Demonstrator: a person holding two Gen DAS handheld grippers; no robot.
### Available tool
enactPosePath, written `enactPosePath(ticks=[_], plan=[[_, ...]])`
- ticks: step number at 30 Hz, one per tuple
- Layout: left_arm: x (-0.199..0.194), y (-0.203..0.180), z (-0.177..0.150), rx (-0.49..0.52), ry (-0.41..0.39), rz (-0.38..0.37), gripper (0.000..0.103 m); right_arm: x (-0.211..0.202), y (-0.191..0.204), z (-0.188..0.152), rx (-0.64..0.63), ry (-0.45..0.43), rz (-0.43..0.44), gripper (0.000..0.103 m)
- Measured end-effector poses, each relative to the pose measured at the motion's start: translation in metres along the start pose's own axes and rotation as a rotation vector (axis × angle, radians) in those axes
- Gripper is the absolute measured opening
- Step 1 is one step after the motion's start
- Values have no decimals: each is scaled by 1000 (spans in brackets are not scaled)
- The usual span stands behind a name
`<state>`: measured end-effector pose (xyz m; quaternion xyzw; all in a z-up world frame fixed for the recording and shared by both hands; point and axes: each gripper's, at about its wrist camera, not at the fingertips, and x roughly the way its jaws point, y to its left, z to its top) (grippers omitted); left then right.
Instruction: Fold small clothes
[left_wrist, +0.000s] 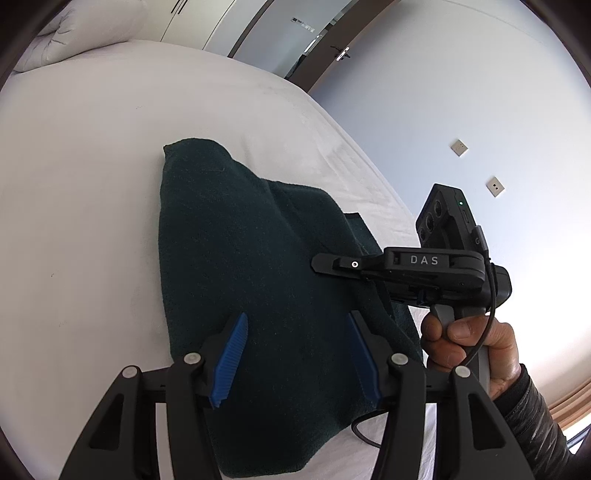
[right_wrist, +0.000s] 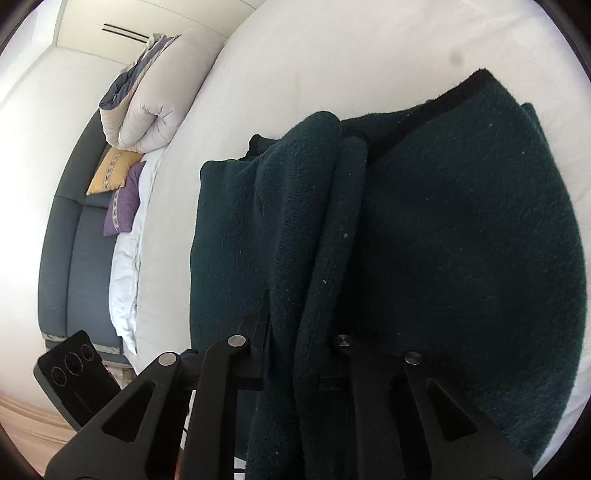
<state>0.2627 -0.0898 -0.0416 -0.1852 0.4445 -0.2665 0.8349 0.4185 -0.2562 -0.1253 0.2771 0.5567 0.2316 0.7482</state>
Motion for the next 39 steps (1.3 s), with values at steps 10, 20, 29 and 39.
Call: enactPosePath(ticks=[10, 20, 29, 39], plan=[[16, -35, 8, 97, 5, 6, 57, -64, -17, -2, -31, -109, 16, 12], [44, -37, -5, 132, 48, 33, 53, -80, -104, 8, 114, -141, 77, 12], [7, -39, -1, 178, -72, 87, 53, -120, -109, -7, 113, -251, -91, 24], [41, -38, -16, 242, -19, 158, 53, -93, -54, -57, -93, -136, -62, 24]])
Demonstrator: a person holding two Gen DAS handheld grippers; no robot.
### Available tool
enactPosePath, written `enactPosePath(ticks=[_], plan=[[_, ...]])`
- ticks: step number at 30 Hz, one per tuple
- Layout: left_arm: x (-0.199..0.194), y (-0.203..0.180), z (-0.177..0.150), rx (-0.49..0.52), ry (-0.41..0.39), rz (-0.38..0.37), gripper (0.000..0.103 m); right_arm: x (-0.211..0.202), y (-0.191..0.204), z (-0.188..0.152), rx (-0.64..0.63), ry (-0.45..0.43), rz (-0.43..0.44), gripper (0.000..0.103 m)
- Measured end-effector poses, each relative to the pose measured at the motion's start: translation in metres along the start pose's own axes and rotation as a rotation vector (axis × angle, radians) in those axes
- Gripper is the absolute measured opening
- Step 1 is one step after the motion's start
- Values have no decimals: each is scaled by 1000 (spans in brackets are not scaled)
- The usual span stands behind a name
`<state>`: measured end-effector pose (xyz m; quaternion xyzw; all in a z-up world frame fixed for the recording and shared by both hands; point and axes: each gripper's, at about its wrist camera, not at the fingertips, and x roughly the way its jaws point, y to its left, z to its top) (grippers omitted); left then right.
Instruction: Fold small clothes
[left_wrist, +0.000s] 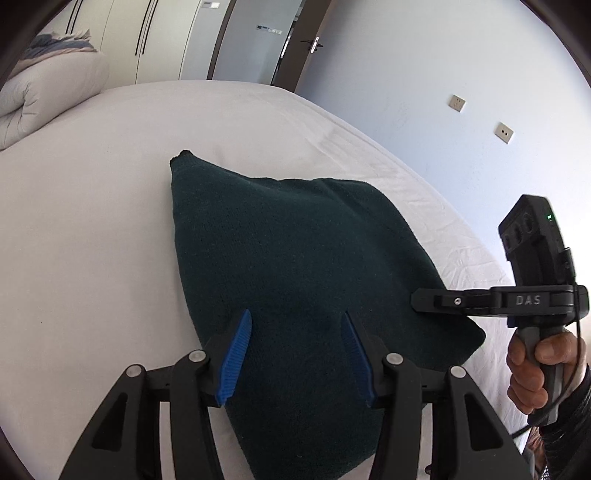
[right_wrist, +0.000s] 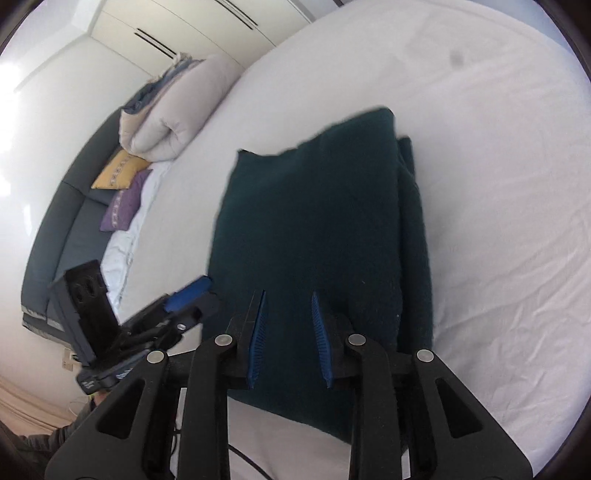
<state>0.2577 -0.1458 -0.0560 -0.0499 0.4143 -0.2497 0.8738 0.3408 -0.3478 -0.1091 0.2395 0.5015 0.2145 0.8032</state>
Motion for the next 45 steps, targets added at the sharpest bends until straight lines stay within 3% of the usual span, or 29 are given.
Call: enactPosePath(ticks=[4, 6, 8, 10, 12, 13, 14, 19, 22, 23, 24, 25, 29, 34, 38, 45], plan=[[-12, 3, 0, 8, -20, 3, 53, 0, -45, -21, 116, -41, 105, 20], [-27, 12, 1, -14, -80, 20, 53, -16, -53, -32, 89, -66, 72, 20], [-36, 27, 3, -64, -128, 50, 65, -30, -57, -38, 76, -79, 50, 23], [-30, 45, 7, -139, -108, 42, 69, -46, -58, -38, 69, -103, 35, 24], [-20, 58, 9, -195, -59, 26, 69, -59, -60, -31, 70, -139, 7, 37], [-15, 61, 9, -214, -38, 18, 69, -71, -63, -26, 82, -150, 5, 60], [-10, 65, 9, -236, -16, 2, 69, -72, -64, -21, 93, -161, 2, 72], [24, 73, 10, -340, 109, -73, 73, -41, -63, 16, 96, -80, 11, 72], [33, 71, 13, -354, 133, -94, 70, -6, -72, 30, 123, -37, 2, 66], [35, 68, 15, -345, 145, -101, 62, 3, -72, 33, 127, -28, 5, 55], [38, 65, 17, -335, 161, -93, 62, 10, -72, 37, 127, -19, -3, 48], [39, 63, 19, -325, 169, -80, 57, 15, -70, 41, 117, -9, -11, 35], [36, 56, 27, -278, 188, -72, 39, 34, -54, 45, 65, 9, -86, 24], [-1, 54, 34, -262, 146, -85, 35, 17, -20, 42, 16, -43, -161, 19], [-51, 66, 33, -239, 96, -51, 35, -5, 32, 27, -64, -60, -149, 19], [-141, 112, -10, -231, 80, 21, 36, 5, 113, -11, -105, -33, -23, 19]])
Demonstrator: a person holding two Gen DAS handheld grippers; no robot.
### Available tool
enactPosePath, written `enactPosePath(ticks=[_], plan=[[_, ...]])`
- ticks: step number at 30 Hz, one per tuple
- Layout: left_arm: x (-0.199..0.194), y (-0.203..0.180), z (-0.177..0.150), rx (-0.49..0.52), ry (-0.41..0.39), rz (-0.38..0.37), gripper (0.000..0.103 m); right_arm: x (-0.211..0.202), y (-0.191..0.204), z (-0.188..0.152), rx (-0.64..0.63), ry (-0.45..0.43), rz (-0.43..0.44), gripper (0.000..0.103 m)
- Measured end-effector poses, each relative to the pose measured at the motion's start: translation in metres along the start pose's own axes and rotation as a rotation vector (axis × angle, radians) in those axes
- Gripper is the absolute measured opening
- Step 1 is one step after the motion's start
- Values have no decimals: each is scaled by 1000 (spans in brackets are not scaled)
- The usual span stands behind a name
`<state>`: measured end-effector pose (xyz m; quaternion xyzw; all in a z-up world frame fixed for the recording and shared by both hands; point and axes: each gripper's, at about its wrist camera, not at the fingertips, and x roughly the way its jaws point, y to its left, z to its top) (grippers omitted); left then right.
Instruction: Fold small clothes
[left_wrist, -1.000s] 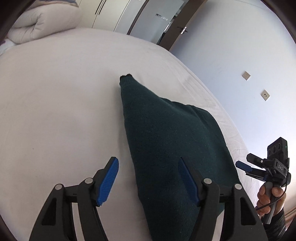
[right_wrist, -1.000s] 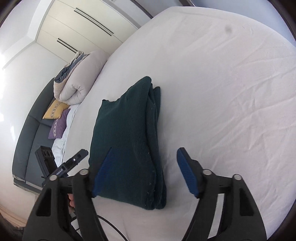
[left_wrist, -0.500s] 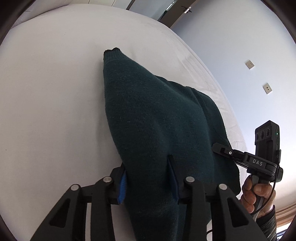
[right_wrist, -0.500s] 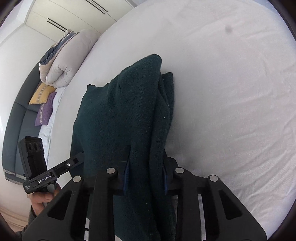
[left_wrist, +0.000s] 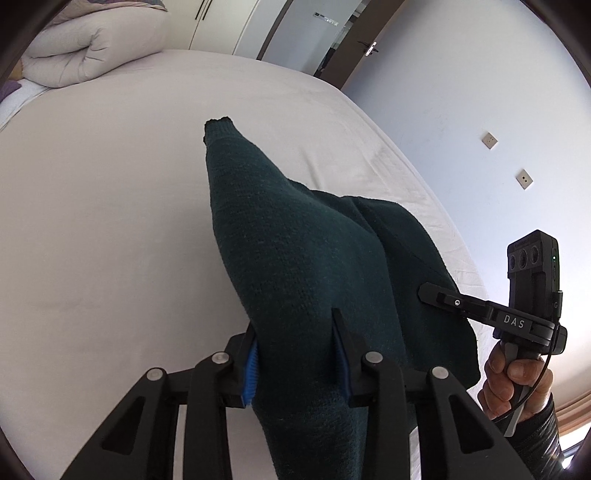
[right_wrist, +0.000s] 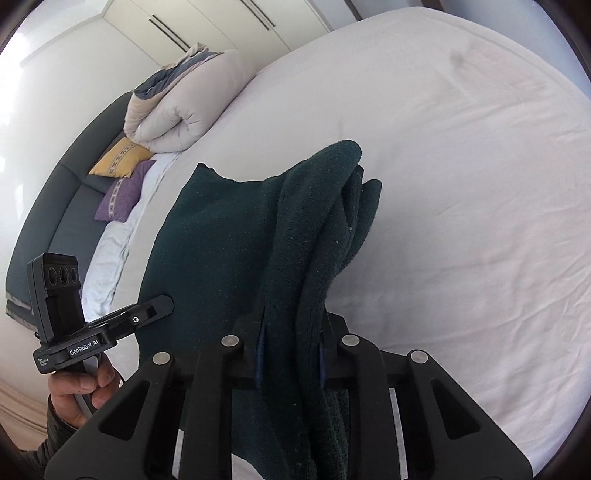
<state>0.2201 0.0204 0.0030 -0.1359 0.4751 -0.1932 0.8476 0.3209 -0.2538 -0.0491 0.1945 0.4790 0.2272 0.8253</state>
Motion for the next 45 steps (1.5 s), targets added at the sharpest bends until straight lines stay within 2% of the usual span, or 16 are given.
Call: enactPosePath(ticks=[4, 8, 11, 13, 15, 17, 20, 21, 24, 26, 29, 35, 37, 39, 42, 45], plan=[[-25, 42, -28, -35, 1, 47, 36, 21, 44, -40, -13, 55, 66, 19], [-15, 76, -53, -66, 31, 64, 37, 51, 63, -73, -1, 107, 84, 19], [3, 90, -72, -85, 33, 74, 43, 78, 53, -88, 34, 145, 39, 20], [6, 93, -79, -96, -1, 68, 48, 89, 35, -97, 73, 146, 72, 22], [4, 94, -83, -104, -21, 65, 52, 92, 13, -103, 127, 125, 111, 35], [0, 94, -85, -103, -33, 82, 56, 91, 1, -103, 167, 92, 154, 39], [-22, 83, -94, -65, -89, 123, 55, 75, -2, -108, 194, 55, 120, 47], [-33, 78, -97, -41, -124, 151, 56, 67, -1, -109, 188, 33, 91, 47], [-73, 53, -110, 52, -262, 242, 77, 31, 6, -115, 147, -46, -12, 47], [-104, 32, -122, 109, -380, 316, 101, -5, 19, -125, 103, -114, -48, 47], [-151, 1, -138, 165, -555, 416, 103, -60, 45, -144, -8, -243, -148, 59], [-212, -52, -155, 261, -720, 574, 103, -155, 120, -185, -180, -552, -281, 88], [-231, -65, -160, 274, -766, 603, 103, -183, 143, -197, -232, -659, -310, 101], [-254, -73, -168, 261, -820, 577, 103, -207, 166, -205, -283, -768, -341, 102], [-275, -82, -173, 250, -819, 552, 103, -238, 192, -217, -335, -846, -363, 103], [-281, -89, -178, 268, -780, 587, 103, -256, 211, -222, -345, -820, -326, 103]])
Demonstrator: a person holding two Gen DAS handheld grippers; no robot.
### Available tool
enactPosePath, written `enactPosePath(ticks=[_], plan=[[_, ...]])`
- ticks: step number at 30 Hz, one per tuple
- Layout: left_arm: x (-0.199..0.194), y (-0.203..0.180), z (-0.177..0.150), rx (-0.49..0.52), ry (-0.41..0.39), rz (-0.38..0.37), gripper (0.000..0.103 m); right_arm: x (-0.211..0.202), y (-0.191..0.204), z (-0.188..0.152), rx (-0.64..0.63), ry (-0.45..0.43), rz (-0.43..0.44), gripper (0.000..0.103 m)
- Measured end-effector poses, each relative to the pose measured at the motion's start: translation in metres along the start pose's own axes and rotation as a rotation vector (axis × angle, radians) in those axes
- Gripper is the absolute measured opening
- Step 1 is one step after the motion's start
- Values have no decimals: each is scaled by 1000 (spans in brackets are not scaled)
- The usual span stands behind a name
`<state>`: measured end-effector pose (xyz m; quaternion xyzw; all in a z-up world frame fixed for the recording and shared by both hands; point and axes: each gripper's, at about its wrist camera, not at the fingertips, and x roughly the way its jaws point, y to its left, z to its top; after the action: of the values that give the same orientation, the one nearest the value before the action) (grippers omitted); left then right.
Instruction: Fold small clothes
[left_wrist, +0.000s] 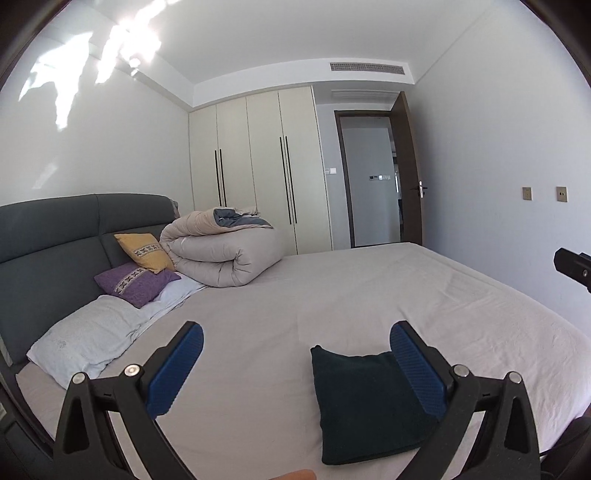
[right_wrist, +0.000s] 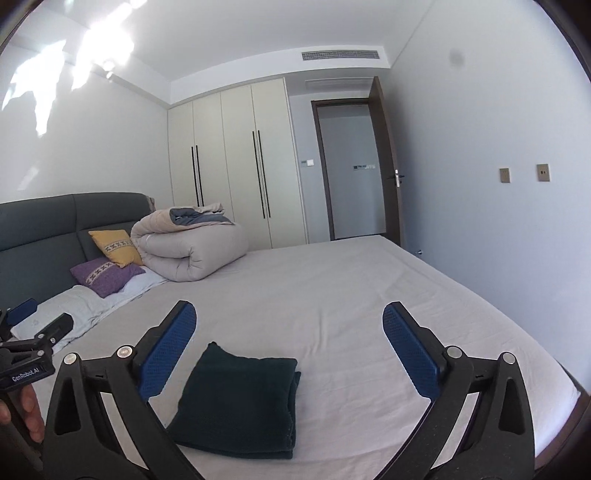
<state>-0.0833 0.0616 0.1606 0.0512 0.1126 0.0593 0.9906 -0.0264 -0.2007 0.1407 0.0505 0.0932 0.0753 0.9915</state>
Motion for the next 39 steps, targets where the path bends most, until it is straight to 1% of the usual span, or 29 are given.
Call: enactPosePath(ticks=[1, 3, 5, 8, 10, 11, 14, 17, 22, 27, 29, 31, 32, 33, 34, 37, 39], plan=[[-2, -3, -2, 5, 17, 4, 103, -5, 4, 2, 5, 15, 22, 103], [0, -6, -9, -11, 83, -36, 103, -12, 14, 2, -4, 62, 59, 103], [8, -12, -21, -24, 157, -66, 103, -12, 25, -5, -31, 135, 49, 103], [22, -18, -41, -21, 266, -57, 103, -5, 31, -26, -31, 252, 47, 103], [27, -18, -51, -36, 307, -60, 103, 3, 31, -45, -5, 333, 45, 103], [29, -17, -56, -44, 327, -58, 103, 6, 30, -53, 7, 359, 45, 103], [32, -14, -70, -75, 379, -66, 103, 21, 25, -76, 11, 409, -4, 103], [36, -13, -79, -94, 426, -68, 103, 26, 23, -87, 20, 434, -28, 103], [36, -17, -84, -117, 452, -101, 103, 29, 21, -93, 12, 442, -36, 103], [34, -30, -88, -87, 455, -117, 103, 23, 10, -106, 9, 456, -48, 103], [33, -35, -89, -75, 452, -123, 103, 19, 1, -115, 16, 465, -60, 103], [30, -42, -90, -62, 451, -135, 103, 23, -4, -118, 24, 480, -99, 103], [30, -44, -90, -54, 450, -139, 103, 22, -5, -117, 40, 483, -94, 103], [29, -46, -90, -47, 449, -140, 103, 20, -6, -116, 53, 468, -64, 103], [30, -47, -91, -43, 450, -138, 103, 17, -4, -114, 47, 455, -53, 103], [32, -47, -93, -52, 463, -138, 103, 16, 3, -114, -3, 449, -62, 103], [32, -45, -93, -57, 463, -130, 103, 17, 5, -115, 0, 453, -55, 103]])
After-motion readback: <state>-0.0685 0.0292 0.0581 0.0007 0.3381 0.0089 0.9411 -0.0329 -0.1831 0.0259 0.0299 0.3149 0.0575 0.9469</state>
